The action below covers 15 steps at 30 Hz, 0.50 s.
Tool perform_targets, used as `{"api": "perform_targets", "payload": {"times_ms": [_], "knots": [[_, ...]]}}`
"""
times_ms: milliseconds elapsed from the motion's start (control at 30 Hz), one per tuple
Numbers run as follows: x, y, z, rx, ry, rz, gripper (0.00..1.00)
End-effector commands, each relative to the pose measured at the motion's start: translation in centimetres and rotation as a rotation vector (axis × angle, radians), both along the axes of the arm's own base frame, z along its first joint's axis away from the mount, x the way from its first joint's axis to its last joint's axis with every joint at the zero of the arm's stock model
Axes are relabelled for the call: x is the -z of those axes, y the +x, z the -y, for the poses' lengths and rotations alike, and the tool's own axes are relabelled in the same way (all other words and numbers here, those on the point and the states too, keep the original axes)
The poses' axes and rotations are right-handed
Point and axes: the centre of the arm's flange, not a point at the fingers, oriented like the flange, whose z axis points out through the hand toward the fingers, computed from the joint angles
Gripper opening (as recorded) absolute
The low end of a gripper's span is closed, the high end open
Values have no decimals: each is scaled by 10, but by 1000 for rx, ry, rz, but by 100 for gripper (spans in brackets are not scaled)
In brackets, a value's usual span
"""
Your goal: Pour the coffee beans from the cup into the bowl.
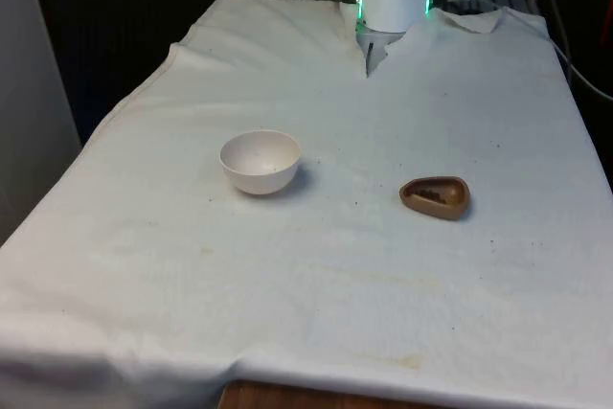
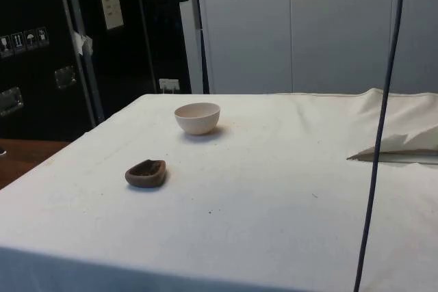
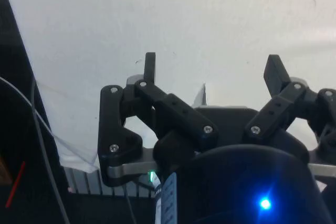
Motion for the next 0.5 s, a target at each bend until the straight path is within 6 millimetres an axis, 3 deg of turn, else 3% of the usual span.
{"api": "perform_targets", "payload": {"times_ms": [0, 467], "knots": [[1, 4, -1, 2, 0, 6, 100], [15, 18, -24, 16, -4, 62, 100]]}}
